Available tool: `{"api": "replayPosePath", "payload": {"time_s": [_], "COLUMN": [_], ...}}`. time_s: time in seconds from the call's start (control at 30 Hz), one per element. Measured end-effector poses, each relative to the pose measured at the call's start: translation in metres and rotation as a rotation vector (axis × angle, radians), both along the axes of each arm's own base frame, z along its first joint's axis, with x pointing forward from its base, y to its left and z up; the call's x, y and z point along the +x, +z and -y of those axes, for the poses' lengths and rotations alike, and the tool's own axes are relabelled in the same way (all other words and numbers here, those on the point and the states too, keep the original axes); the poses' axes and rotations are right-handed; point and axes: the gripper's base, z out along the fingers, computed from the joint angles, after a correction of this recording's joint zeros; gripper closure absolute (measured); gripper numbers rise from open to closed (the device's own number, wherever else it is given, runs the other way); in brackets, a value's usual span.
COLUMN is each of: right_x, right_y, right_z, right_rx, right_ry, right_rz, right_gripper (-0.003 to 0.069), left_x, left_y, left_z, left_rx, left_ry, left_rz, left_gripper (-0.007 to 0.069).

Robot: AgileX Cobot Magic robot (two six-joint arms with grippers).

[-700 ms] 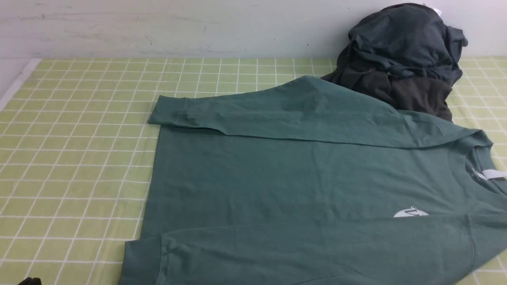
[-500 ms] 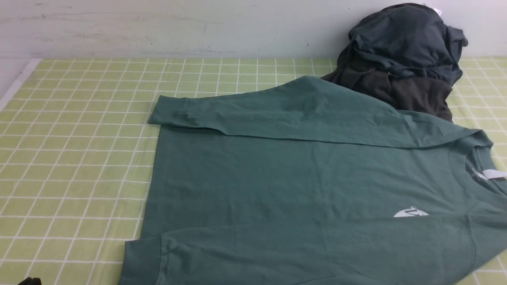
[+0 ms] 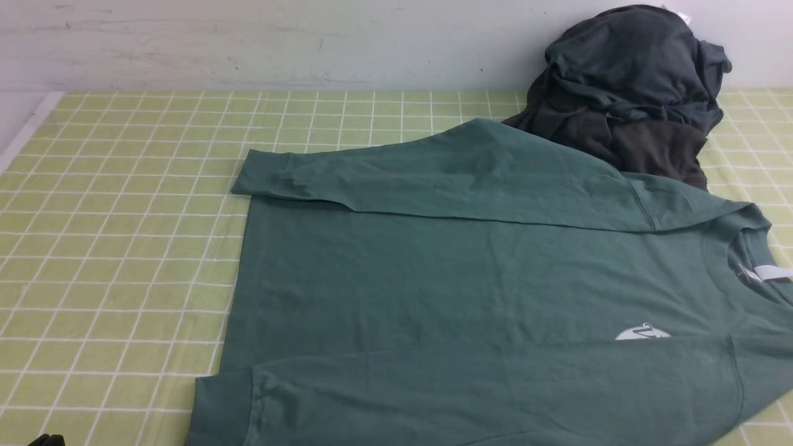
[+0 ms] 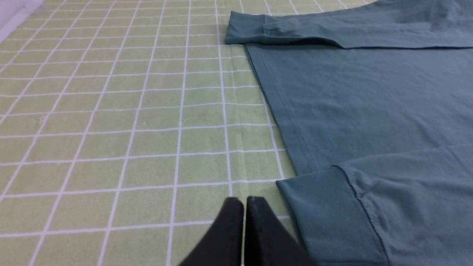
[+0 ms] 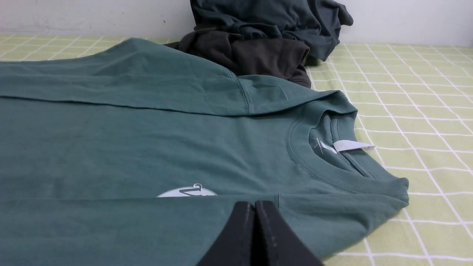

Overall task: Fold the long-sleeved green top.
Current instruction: Use the left arm to clamp the cuff closest to it

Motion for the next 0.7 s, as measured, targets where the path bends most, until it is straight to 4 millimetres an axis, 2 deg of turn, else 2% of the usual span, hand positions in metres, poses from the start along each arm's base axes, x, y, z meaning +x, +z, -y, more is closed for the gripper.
{"api": "replayPosePath", "payload": {"time_s": [0.2,0.33,0.43,0.5,0.63,0.67,0.7], "right_x": [0.0,0.001,0.002,-0.001,-0.015,-0.016,-0.02], "right_y": [0.0,0.007,0.023,0.039,0.068,0.07,0.075], "right_z": [0.0,0.001,0.001,0.001,0.0,0.0,0.0], "right_rx": [-0.01,-0.045,-0.056,-0.058,0.001,0.01,0.04], "right_ry": [0.001,0.0,-0.004,-0.009,-0.003,-0.001,0.009], "right_rz": [0.0,0.084,0.266,0.451,0.808,0.836,0.902], "right_gripper": [0.0672,0.0672,0.0672,0.0672,0.0672,0.0672,0.0672], "left_x": [0.001,0.003,0.004,0.003,-0.002,-0.002,-0.005], "left_y": [0.001,0.013,0.029,0.039,0.057,0.057,0.064], "left_z": [0.0,-0.002,-0.005,-0.006,-0.01,-0.01,-0.011], "left_rx": [0.0,-0.007,-0.018,-0.025,-0.041,-0.041,-0.066], "left_ry": [0.004,0.027,0.055,0.072,0.107,0.107,0.121], "left_rz": [0.022,0.163,0.335,0.441,0.653,0.653,0.737], "left_gripper": [0.0628,0.0628,0.0628,0.0628,0.0628,0.0628,0.0628]}}
